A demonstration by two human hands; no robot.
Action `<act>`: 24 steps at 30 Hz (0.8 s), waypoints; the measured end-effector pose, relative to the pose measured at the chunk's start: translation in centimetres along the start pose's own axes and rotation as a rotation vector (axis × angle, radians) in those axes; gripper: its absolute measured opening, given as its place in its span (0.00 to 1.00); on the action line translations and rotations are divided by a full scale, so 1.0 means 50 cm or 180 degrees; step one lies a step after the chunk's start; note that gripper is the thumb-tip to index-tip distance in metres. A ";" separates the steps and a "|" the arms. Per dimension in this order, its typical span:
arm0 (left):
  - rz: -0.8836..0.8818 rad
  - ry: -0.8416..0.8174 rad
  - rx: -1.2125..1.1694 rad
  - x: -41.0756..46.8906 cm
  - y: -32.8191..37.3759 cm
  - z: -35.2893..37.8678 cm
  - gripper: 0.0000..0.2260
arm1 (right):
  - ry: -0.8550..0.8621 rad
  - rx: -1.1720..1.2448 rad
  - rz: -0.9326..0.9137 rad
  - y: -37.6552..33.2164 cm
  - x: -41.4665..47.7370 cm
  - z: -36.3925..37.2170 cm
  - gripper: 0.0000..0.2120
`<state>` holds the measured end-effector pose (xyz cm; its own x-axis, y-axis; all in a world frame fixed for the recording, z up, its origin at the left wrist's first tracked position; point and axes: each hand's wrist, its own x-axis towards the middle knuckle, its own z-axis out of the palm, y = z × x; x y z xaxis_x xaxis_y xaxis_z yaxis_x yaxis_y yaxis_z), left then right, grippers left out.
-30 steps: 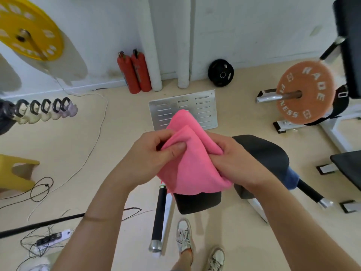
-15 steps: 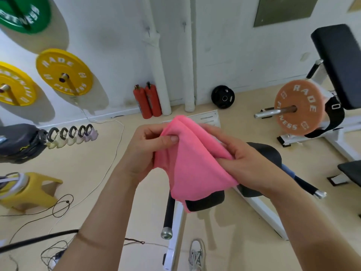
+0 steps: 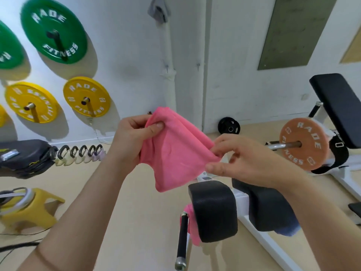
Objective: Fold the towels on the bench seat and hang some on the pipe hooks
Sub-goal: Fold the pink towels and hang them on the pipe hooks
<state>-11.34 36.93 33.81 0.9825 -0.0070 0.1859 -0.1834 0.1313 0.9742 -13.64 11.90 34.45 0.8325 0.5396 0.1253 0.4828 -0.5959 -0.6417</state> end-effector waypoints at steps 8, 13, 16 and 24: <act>0.0122 -0.0140 0.0948 0.109 0.014 -0.228 0.09 | 0.0849 -0.0841 0.0570 -0.079 0.267 0.114 0.21; 0.0537 -0.0403 0.1578 0.168 0.067 -0.326 0.10 | 0.0774 -0.0298 0.0453 -0.151 0.390 0.154 0.23; 0.0798 -0.0594 0.2046 0.198 0.103 -0.366 0.12 | 0.0558 0.0511 0.0096 -0.224 0.478 0.173 0.29; 0.0567 -0.0941 0.2059 0.288 0.129 -0.448 0.07 | 0.0593 0.1135 0.0054 -0.239 0.608 0.147 0.08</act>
<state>2.32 59.89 39.89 0.9034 -0.3193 0.2861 -0.4110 -0.4555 0.7896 3.90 39.78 40.38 0.8904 0.3949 0.2263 0.3712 -0.3424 -0.8631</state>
